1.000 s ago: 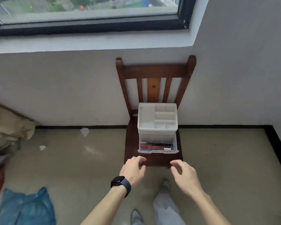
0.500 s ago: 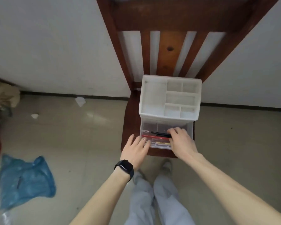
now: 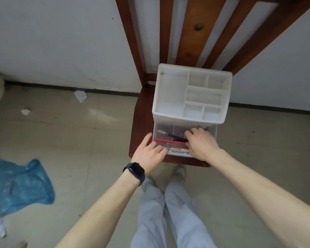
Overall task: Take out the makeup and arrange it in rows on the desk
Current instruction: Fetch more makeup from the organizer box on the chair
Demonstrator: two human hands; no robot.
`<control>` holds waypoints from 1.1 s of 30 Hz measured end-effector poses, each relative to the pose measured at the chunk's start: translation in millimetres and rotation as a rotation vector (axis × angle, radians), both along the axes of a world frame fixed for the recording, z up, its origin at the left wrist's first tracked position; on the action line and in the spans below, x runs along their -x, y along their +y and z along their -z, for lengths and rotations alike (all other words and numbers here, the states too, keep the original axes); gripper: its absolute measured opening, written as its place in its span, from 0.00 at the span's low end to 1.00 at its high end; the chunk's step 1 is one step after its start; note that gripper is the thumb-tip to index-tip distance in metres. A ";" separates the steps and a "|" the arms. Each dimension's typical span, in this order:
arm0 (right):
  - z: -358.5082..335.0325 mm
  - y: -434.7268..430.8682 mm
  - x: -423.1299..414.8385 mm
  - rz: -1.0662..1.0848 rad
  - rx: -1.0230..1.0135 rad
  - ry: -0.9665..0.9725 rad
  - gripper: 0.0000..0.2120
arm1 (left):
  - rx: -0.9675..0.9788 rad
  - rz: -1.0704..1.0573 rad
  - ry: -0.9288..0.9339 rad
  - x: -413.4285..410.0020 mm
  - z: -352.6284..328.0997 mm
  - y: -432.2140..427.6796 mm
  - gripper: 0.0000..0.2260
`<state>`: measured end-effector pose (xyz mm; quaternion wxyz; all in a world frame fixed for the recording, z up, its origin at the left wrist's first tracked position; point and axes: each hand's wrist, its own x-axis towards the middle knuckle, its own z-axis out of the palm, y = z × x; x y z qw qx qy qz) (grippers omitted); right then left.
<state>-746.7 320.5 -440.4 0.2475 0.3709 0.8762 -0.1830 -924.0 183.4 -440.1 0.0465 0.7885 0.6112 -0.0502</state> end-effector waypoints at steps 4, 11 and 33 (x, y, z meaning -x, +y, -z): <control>-0.8 -3.0 -1.1 -0.047 0.004 -0.023 0.15 | 0.050 0.003 -0.012 -0.4 -2.5 0.0 0.16; -15.7 -0.3 -12.1 -0.090 0.040 0.121 0.23 | 0.082 -0.040 -0.072 0.3 -4.1 2.0 0.08; -42.8 -58.9 -80.3 1.305 0.541 0.775 0.11 | 0.586 -0.100 -0.077 -58.4 -3.8 98.5 0.12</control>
